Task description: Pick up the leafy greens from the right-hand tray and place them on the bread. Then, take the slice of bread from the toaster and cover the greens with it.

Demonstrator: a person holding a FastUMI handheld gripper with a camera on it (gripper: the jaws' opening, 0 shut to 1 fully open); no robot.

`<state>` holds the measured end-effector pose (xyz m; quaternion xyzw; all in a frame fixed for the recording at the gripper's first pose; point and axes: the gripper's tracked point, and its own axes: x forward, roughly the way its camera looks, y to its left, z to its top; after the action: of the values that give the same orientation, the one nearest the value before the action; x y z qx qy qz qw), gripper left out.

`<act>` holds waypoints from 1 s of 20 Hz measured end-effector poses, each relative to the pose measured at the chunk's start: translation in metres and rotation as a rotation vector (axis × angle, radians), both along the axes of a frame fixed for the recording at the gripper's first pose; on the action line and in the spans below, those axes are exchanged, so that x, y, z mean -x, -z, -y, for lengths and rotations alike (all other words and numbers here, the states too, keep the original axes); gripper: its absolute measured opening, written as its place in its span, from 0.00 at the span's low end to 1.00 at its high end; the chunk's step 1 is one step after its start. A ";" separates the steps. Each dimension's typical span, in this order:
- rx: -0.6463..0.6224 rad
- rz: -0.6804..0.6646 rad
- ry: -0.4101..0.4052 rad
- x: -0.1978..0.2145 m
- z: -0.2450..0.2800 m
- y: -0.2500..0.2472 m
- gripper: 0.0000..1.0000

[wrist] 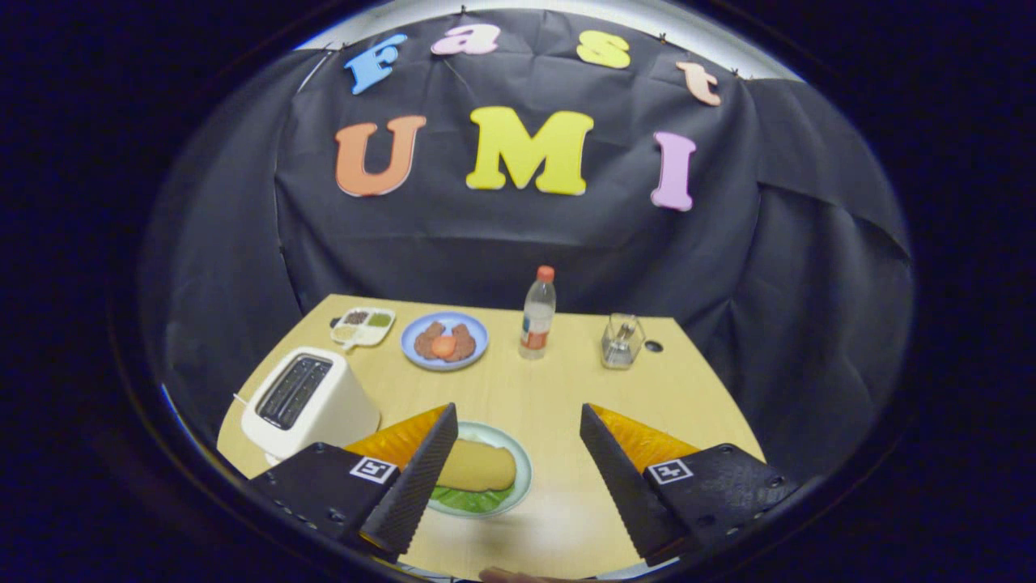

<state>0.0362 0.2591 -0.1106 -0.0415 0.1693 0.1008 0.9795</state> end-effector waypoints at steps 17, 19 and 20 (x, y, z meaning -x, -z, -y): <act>-0.129 0.392 0.017 0.102 0.118 -0.191 0.96; -0.125 0.395 0.014 0.103 0.124 -0.190 0.96; -0.122 0.401 0.014 0.102 0.128 -0.189 0.96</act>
<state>-0.0662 0.1308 0.0787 -0.0003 -0.0350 0.0939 0.9950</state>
